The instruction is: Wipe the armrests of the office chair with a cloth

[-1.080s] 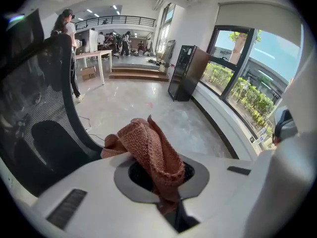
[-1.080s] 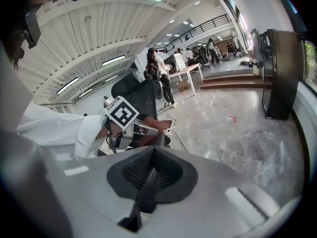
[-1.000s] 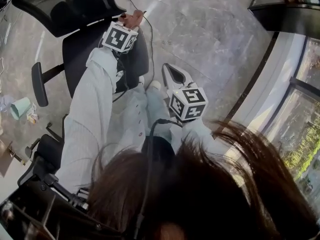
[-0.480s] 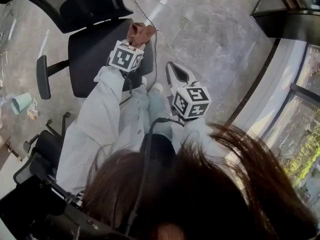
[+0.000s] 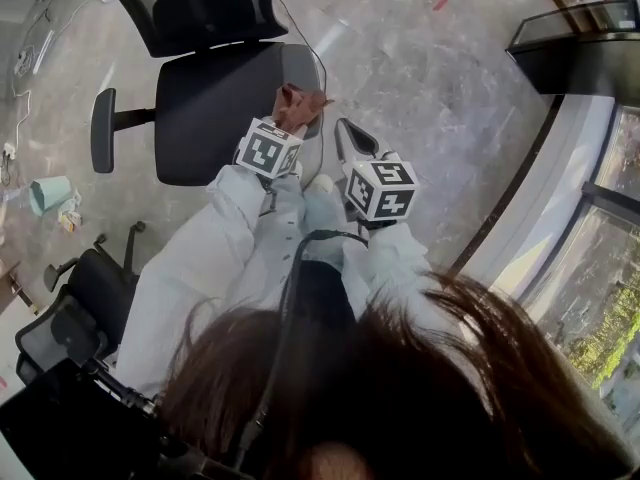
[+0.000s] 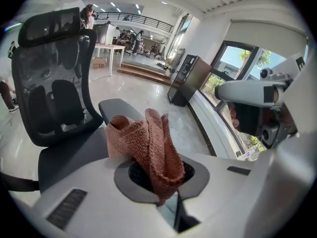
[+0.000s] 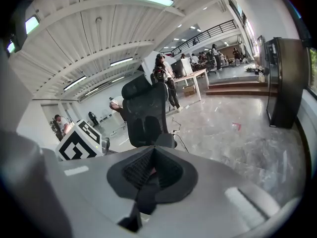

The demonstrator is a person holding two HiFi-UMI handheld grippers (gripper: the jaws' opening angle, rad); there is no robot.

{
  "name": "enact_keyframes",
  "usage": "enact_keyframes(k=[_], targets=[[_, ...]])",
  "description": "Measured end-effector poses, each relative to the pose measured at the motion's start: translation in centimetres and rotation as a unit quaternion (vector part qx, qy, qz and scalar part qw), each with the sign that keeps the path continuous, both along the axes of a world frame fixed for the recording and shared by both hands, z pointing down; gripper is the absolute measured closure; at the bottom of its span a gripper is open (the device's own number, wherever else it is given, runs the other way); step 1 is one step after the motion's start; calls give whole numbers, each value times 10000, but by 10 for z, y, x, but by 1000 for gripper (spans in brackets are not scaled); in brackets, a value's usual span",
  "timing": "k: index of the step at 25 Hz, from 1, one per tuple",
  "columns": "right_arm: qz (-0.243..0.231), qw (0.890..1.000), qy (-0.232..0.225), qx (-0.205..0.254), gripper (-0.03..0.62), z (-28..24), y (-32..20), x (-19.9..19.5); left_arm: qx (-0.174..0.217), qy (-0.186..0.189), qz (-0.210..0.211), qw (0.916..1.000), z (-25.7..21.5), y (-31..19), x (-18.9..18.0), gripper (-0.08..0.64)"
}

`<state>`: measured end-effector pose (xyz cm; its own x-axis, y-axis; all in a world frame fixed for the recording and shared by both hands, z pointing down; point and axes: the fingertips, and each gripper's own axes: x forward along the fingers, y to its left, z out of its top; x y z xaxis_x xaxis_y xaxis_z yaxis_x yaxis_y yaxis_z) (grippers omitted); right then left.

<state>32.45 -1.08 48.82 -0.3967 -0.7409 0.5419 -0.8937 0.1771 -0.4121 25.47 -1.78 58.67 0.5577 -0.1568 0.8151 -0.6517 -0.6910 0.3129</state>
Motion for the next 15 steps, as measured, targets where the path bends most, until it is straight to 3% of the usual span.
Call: enact_keyframes(k=[9, 15], targets=[[-287, 9990, 350, -64, 592, -5, -11, -12, 56, -175, 271, 9995, -5, 39, -7, 523], [-323, 9983, 406, -257, 592, 7, -2, -12, 511, -256, 573, 9967, -6, 17, 0, 523]])
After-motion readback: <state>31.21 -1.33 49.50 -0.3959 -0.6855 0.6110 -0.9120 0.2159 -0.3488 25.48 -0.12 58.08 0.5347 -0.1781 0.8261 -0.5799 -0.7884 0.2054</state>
